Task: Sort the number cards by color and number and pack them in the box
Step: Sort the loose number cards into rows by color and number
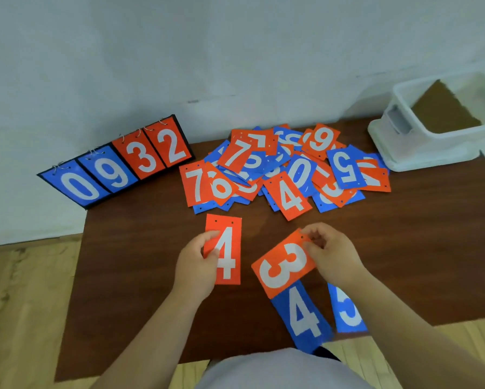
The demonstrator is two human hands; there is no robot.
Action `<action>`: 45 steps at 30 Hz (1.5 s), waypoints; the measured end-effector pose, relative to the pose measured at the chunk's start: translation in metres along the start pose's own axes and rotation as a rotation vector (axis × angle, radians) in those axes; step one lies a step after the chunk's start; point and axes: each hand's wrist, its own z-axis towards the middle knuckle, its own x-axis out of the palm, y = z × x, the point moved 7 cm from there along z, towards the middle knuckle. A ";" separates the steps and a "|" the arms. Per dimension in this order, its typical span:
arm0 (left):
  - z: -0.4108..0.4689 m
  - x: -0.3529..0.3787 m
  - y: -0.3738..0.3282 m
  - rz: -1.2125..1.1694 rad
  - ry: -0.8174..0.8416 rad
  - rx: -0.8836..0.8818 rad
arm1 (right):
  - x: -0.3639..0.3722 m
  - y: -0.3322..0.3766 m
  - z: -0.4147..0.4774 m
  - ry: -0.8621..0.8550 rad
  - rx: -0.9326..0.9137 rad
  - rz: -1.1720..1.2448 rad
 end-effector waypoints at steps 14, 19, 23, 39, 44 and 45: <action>-0.112 0.062 -0.034 -0.443 0.220 -0.043 | -0.027 0.012 -0.040 0.166 -0.066 0.176; -0.114 0.048 -0.036 -0.331 0.214 0.090 | -0.007 0.038 -0.044 0.192 -0.069 0.338; -0.098 0.018 -0.023 -0.301 0.102 0.116 | 0.023 0.050 -0.041 0.150 0.007 0.449; -0.004 -0.040 0.070 -0.142 0.000 0.071 | 0.089 0.038 -0.018 -0.065 0.112 0.052; 0.029 -0.023 0.092 0.159 0.028 0.113 | 0.046 -0.010 -0.014 -0.245 0.231 -0.027; 0.034 -0.020 0.094 0.238 0.016 0.132 | 0.040 -0.018 -0.012 -0.263 0.251 -0.040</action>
